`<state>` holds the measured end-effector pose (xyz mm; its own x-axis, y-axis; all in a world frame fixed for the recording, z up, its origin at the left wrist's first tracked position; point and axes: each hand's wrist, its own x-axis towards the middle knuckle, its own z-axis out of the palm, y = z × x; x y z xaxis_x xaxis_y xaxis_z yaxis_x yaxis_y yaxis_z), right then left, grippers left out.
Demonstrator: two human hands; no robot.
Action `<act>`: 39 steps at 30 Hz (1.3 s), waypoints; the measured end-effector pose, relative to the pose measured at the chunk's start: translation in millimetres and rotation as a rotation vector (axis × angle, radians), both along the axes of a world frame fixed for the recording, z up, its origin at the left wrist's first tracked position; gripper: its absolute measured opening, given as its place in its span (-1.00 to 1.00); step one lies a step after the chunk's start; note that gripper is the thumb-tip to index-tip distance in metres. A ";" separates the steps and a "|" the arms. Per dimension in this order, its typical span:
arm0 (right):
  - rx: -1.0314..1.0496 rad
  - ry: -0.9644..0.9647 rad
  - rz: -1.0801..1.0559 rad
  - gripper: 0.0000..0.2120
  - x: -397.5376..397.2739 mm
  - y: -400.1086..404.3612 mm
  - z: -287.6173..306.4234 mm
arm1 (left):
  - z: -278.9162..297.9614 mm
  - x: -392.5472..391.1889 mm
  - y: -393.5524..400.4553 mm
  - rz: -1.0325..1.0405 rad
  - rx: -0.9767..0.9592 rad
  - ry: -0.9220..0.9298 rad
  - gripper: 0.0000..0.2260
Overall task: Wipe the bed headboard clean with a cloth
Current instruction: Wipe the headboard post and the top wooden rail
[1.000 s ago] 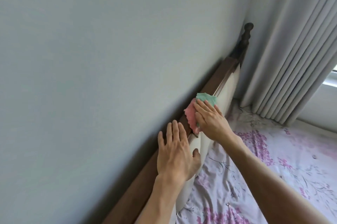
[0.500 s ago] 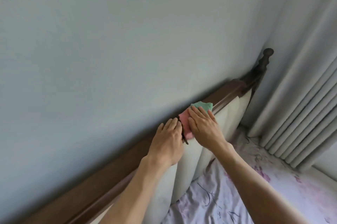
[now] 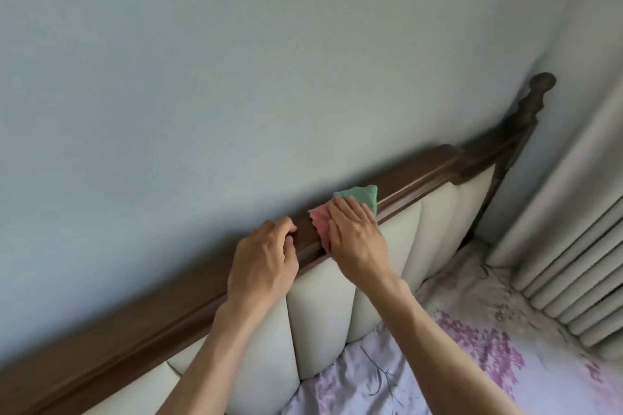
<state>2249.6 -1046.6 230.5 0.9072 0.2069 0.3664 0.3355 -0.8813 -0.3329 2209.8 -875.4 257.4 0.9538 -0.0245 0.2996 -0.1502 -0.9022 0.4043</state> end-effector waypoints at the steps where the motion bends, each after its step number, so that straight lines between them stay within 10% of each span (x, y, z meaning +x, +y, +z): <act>1: 0.033 0.004 0.051 -0.55 -4.3 6.3 -0.9 | 0.1 1.2 -1.1 0.004 0.006 0.001 -0.85; 26: -0.085 0.113 -0.349 -0.60 100.9 -126.9 20.0 | 21.1 86.0 -127.0 -0.261 0.328 0.325 -0.42; 39: -0.020 0.053 -0.329 -0.59 124.2 -143.1 4.3 | 6.0 145.9 -186.2 -0.436 0.078 0.087 -0.50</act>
<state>2373.8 -1189.7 234.8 0.9441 -0.0940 0.3159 0.0141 -0.9461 -0.3236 2355.7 -1061.6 263.4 0.8711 -0.4487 0.1998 -0.4911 -0.7908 0.3653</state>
